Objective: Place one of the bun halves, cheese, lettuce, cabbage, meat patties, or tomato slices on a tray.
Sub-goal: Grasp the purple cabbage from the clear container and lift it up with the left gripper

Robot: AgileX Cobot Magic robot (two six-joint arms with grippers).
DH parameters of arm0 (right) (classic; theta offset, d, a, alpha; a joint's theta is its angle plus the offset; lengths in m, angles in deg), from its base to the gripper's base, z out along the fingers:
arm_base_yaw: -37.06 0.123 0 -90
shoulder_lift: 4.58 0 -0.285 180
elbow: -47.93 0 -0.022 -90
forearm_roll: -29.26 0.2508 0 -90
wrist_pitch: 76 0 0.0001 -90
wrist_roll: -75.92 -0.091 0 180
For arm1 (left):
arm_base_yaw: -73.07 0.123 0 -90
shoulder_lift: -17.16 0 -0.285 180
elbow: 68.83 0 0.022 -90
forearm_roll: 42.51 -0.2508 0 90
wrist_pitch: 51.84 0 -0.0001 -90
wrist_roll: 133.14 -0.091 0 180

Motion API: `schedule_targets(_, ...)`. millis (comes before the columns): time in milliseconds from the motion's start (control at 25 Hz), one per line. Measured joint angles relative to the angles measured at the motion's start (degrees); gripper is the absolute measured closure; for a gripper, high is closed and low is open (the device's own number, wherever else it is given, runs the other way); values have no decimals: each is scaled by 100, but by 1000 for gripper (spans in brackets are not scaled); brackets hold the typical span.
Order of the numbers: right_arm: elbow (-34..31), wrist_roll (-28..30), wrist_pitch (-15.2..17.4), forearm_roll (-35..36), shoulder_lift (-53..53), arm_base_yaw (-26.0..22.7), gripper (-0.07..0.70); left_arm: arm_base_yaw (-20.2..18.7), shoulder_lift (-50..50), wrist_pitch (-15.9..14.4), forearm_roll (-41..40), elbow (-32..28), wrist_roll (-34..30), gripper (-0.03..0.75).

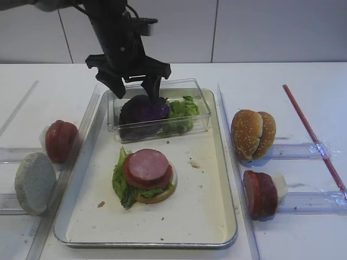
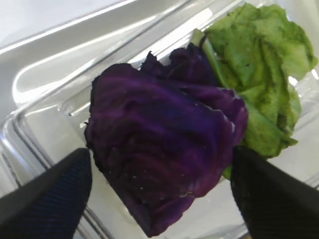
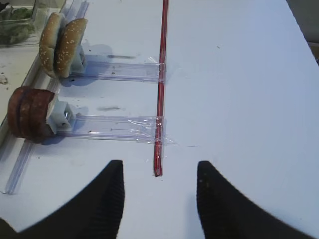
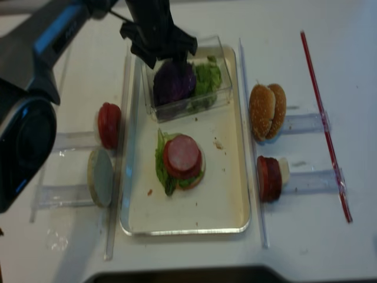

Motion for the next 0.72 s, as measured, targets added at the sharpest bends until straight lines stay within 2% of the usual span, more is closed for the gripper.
schedule_targets(440,0,0,0,0,0,0,274,0,426,21,197,43,-20,178)
schedule_targets(560,0,0,0,0,0,0,274,0,426,21,197,43,-20,216)
schedule_targets(720,0,0,0,0,0,0,274,0,426,34,146,43,-20,335)
